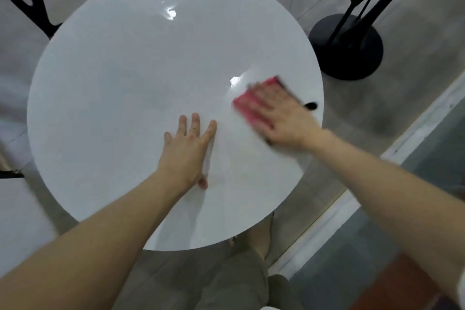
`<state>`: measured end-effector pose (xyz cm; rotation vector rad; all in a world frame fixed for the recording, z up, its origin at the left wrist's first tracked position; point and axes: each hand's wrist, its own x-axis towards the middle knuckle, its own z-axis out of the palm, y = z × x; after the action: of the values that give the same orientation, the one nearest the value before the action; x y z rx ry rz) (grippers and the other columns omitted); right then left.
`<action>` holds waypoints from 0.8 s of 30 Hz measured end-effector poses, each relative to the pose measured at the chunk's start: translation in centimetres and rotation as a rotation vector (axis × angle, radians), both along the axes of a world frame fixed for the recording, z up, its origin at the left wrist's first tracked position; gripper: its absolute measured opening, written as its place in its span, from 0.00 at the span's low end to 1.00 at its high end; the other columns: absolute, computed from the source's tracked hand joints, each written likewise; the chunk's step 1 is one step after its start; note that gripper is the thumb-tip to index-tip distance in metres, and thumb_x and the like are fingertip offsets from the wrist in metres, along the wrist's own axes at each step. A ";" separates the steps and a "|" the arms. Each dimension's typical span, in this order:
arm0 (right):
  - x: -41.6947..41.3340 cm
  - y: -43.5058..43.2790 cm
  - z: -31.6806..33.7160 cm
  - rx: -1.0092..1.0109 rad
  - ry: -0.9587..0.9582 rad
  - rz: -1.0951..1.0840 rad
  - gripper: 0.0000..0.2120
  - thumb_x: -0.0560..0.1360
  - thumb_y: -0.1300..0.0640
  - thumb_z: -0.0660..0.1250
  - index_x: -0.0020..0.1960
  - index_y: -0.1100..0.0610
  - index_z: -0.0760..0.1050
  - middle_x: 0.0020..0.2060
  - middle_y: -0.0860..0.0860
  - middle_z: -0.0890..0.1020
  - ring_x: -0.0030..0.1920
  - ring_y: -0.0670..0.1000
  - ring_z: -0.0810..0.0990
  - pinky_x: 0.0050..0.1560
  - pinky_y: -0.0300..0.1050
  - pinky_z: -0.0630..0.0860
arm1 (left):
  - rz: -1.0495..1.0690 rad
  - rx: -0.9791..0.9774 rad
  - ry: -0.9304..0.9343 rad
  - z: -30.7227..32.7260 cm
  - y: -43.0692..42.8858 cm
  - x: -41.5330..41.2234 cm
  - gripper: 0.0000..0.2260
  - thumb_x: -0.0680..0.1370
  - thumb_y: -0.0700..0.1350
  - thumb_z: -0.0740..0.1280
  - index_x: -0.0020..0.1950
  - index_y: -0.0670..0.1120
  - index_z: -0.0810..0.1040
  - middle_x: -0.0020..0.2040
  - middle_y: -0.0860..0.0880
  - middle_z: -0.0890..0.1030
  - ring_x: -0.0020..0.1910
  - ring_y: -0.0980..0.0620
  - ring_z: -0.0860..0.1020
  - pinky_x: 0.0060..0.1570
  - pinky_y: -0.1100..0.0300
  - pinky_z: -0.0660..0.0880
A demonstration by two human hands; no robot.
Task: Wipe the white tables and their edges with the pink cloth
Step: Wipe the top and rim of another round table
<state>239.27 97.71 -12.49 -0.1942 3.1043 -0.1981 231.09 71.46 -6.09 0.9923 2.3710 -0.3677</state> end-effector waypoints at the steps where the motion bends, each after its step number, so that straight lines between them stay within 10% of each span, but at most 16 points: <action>1: -1.4 2.8 0.1 -0.003 0.012 -0.168 0.29 0.88 0.41 0.49 0.88 0.43 0.51 0.87 0.55 0.55 0.87 0.56 0.52 0.87 0.56 0.42 | 0.004 0.004 -0.002 0.0 0.2 0.0 0.73 0.60 0.60 0.88 0.87 0.55 0.37 0.88 0.40 0.42 0.87 0.33 0.43 0.78 0.31 0.63; 7: -7.1 -1.9 -0.6 -0.017 0.034 -0.761 0.32 0.88 0.42 0.43 0.89 0.55 0.49 0.87 0.61 0.51 0.87 0.60 0.48 0.86 0.63 0.47 | 0.020 0.006 0.011 0.2 0.2 0.2 0.73 0.60 0.59 0.89 0.87 0.54 0.38 0.88 0.40 0.43 0.87 0.34 0.44 0.77 0.31 0.64; 12: -0.8 -6.4 0.4 0.020 -0.068 0.053 0.31 0.89 0.42 0.52 0.89 0.50 0.50 0.88 0.55 0.49 0.88 0.55 0.45 0.86 0.60 0.47 | 0.043 0.107 -0.033 1.6 -2.1 0.3 0.65 0.64 0.65 0.85 0.88 0.51 0.48 0.89 0.44 0.47 0.88 0.41 0.47 0.82 0.39 0.60; 14: -0.4 -1.8 1.2 0.024 -0.128 0.063 0.32 0.87 0.39 0.52 0.88 0.44 0.49 0.88 0.51 0.47 0.88 0.51 0.44 0.87 0.58 0.47 | 0.115 0.153 -0.031 2.0 -4.5 0.9 0.57 0.68 0.68 0.81 0.87 0.51 0.54 0.89 0.45 0.50 0.88 0.44 0.49 0.83 0.43 0.59; 20: -5.3 -7.0 0.5 -0.037 0.017 -0.900 0.36 0.86 0.39 0.45 0.88 0.56 0.52 0.85 0.67 0.53 0.86 0.66 0.50 0.85 0.65 0.48 | 0.417 -0.021 -0.002 2.0 -13.2 -1.9 0.71 0.62 0.72 0.82 0.86 0.56 0.34 0.88 0.43 0.36 0.87 0.37 0.38 0.83 0.31 0.50; 24: -5.5 -25.4 0.6 -0.163 -0.012 -0.360 0.34 0.88 0.42 0.50 0.89 0.55 0.49 0.87 0.63 0.47 0.87 0.62 0.43 0.85 0.63 0.46 | 0.565 -0.153 -0.054 1.6 -16.9 -4.2 0.79 0.56 0.67 0.87 0.84 0.57 0.29 0.87 0.41 0.34 0.86 0.33 0.41 0.81 0.27 0.55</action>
<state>233.81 72.34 -11.92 0.3645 3.0831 -0.4575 226.89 54.52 -4.46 0.2352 2.4043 -0.2911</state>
